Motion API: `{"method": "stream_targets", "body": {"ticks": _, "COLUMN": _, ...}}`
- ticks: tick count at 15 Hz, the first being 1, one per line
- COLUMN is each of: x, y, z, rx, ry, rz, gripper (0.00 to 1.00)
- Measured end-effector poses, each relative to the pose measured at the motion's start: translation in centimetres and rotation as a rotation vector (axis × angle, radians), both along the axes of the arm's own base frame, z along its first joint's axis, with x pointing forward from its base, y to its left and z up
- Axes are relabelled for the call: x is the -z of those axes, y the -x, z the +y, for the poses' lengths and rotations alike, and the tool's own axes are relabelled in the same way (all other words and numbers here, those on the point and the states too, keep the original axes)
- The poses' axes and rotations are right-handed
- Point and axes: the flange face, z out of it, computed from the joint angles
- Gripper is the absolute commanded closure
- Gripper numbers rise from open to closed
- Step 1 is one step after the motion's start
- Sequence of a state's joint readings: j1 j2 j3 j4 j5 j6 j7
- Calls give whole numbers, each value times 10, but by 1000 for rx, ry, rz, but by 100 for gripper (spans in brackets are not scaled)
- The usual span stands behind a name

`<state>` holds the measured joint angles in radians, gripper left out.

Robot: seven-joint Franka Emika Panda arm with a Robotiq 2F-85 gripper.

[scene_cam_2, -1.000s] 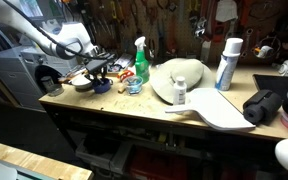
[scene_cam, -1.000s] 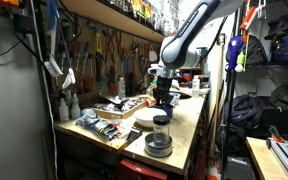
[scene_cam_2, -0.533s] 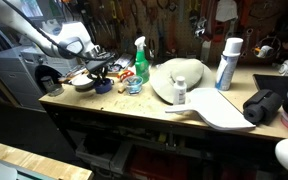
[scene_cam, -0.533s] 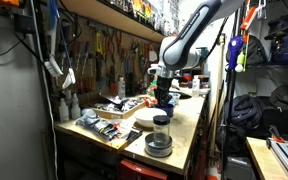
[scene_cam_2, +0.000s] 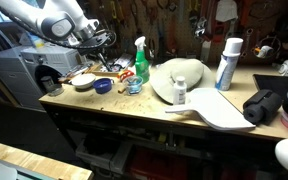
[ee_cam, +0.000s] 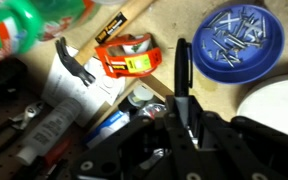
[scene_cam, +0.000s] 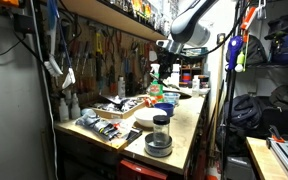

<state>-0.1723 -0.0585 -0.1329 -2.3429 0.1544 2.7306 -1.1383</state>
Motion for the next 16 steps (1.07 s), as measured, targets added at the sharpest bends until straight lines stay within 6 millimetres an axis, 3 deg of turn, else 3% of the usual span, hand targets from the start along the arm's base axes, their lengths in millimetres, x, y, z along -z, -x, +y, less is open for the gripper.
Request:
{"method": "stream_targets", "body": {"ticks": 3, "x": 0, "y": 16, "z": -31, "rx": 164, "ry": 6, "rz": -73, "gripper": 85}}
{"method": "stream_targets", "body": {"ticks": 4, "x": 4, "y": 20, "z": -36, "rx": 200, "ry": 8, "rz": -85, "gripper": 90}}
{"method": "stream_targets", "body": {"ticks": 6, "x": 9, "y": 22, "z": -37, "rx": 219, "ry": 6, "rz": -88, "gripper": 90}}
{"method": "stream_targets", "body": {"ticks": 9, "x": 10, "y": 17, "z": -43, "rx": 237, "ry": 7, "rz": -97, "gripper": 91}}
{"method": "stream_targets", "body": {"ticks": 13, "x": 19, "y": 5, "z": -77, "rx": 281, "ry": 36, "rz": -108, "gripper": 91}}
{"method": "stream_targets", "body": {"ticks": 16, "x": 33, "y": -4, "z": -88, "rx": 269, "ry": 42, "rz": -89, "gripper": 91}}
